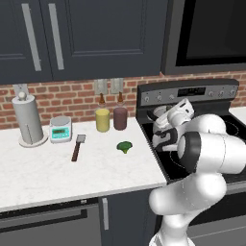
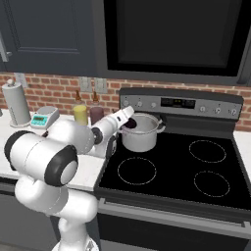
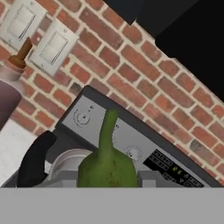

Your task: Put the eggplant and broccoli in the pot. Retrieve the spatula and lightly stir the vegetables in the pot.

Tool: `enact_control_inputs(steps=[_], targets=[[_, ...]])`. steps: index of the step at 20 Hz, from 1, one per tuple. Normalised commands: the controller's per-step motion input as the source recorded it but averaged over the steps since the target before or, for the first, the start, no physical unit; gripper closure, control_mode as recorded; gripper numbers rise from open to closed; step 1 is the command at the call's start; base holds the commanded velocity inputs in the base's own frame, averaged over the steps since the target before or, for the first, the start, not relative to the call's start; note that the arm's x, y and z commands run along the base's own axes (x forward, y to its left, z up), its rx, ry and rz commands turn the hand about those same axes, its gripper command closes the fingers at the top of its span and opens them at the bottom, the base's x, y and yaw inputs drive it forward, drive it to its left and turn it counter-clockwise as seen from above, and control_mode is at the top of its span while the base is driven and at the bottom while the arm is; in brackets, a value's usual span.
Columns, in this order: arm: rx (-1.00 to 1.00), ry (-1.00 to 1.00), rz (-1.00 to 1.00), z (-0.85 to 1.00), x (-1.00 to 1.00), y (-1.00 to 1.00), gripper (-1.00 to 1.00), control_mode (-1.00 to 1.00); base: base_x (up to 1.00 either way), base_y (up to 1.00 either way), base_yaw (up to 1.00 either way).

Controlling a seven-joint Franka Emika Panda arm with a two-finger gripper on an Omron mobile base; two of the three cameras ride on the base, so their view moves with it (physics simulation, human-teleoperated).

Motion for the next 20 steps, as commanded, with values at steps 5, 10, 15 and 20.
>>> enact_control_inputs(steps=[5, 10, 15, 20], targets=[[0.00, 0.01, 0.00, 0.00, 0.39, -0.38, 1.00, -1.00, 0.00, 0.00, 0.00], [0.00, 0.07, 0.00, -0.28, 0.38, -0.31, 1.00, -1.00, 0.00, 0.00, 0.00], [0.00, 0.07, 0.03, -0.47, 0.38, -0.28, 1.00, -1.00, 0.00, 0.00, 0.00], [0.02, 0.01, 0.06, -0.29, 0.34, -0.21, 1.00, -1.00, 0.00, 0.00, 0.00]])
